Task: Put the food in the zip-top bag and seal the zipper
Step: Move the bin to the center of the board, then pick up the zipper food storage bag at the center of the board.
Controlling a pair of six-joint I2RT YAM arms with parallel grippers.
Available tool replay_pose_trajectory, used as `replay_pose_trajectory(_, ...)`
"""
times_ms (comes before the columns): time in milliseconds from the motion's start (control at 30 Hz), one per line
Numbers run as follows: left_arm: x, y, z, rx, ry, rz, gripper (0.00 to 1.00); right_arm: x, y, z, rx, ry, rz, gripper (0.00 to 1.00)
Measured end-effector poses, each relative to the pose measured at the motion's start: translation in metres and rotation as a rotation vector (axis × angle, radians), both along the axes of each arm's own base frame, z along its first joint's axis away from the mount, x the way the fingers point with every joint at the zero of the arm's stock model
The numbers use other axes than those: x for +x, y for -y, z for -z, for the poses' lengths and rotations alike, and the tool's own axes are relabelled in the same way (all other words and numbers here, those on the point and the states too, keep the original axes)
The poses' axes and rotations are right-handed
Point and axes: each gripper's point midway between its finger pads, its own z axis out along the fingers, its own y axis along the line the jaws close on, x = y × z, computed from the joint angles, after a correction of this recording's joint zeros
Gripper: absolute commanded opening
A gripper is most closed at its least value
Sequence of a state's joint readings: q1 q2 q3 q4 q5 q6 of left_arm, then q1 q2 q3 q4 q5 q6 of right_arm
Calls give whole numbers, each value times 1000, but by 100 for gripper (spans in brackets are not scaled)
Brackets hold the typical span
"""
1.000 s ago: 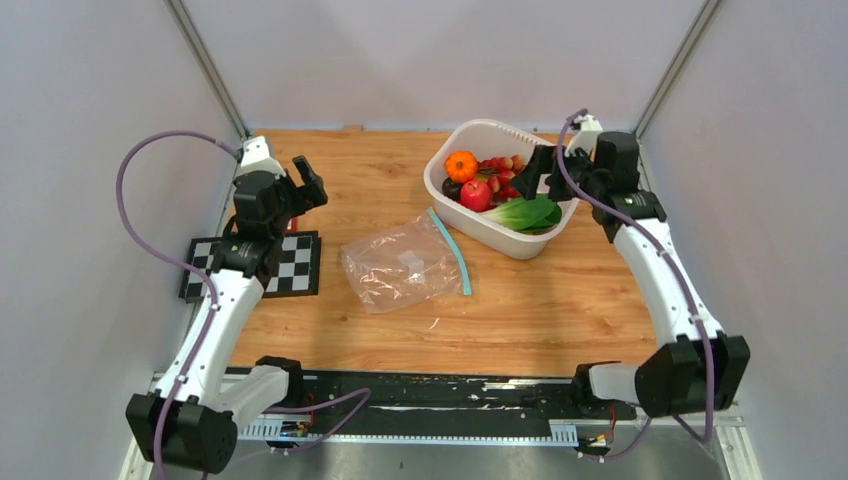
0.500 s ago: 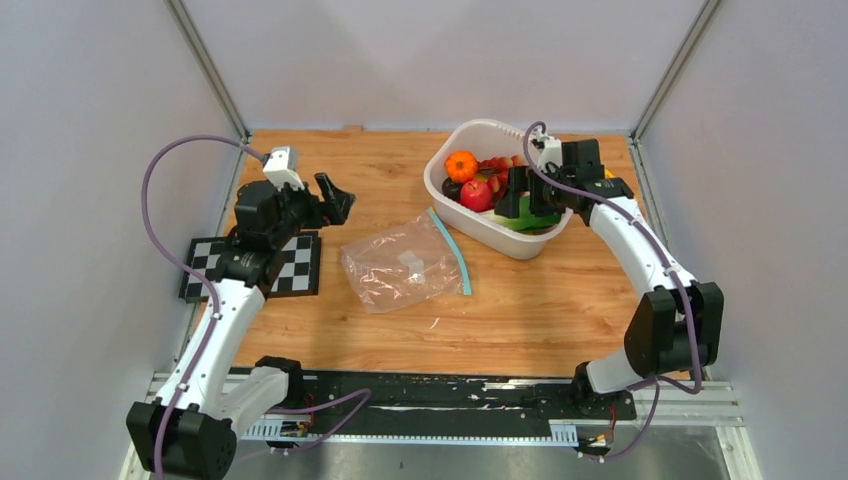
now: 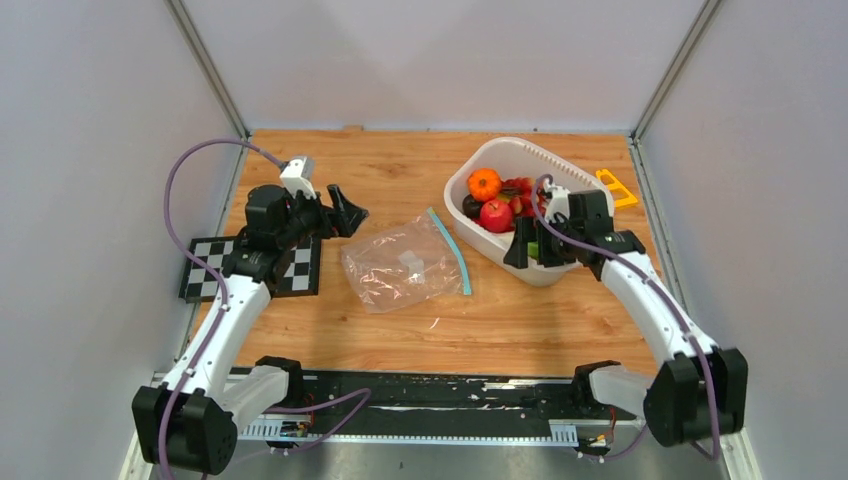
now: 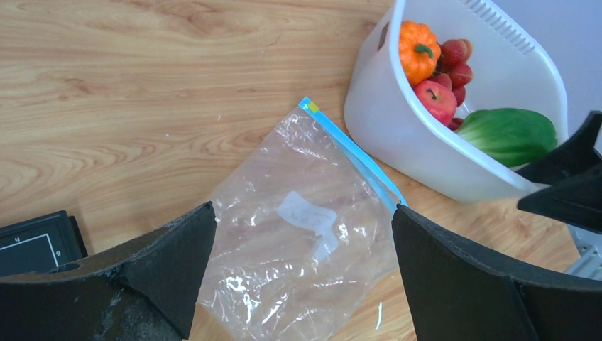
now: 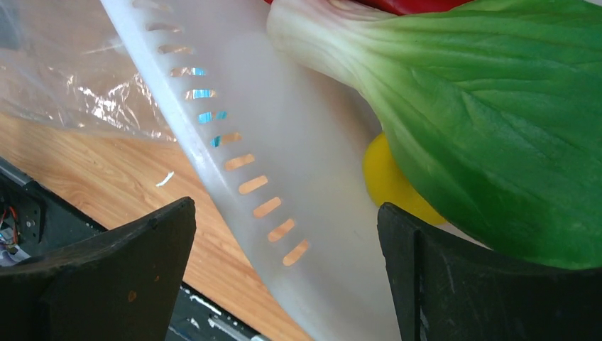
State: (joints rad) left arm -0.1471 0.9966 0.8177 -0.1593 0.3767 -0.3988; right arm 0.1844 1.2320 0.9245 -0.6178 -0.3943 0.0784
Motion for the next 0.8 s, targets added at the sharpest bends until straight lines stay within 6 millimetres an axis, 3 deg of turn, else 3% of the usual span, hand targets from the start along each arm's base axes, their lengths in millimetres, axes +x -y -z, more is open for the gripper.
replay_pose_trajectory(133, -3, 2, 7, -2, -16, 15, 100, -32, 6, -8, 20, -5, 38, 100)
replay_pose_trajectory(333, -6, 5, 18, -6, -43, 37, 100, -43, 1, -38, 85, 63, 40, 86)
replay_pose_trajectory(433, -7, 7, 20, -11, -46, 47, 100, -42, -23, -71, 198, 130, -44, 79)
replay_pose_trajectory(500, -8, 8, 22, -15, -48, 56, 100, -47, -49, -91, 258, 174, -133, 75)
replay_pose_trajectory(567, -10, 9, 26, -16, -56, 61, 100, -63, -85, -102, 289, 198, -262, 64)
replay_pose_trajectory(700, -15, 8, 34, -13, -74, 58, 100, -90, -136, -86, 254, 155, -390, 61)
replay_pose_trajectory(800, -21, 6, 34, -11, -70, 54, 100, -92, -150, -54, 166, 117, -370, 62)
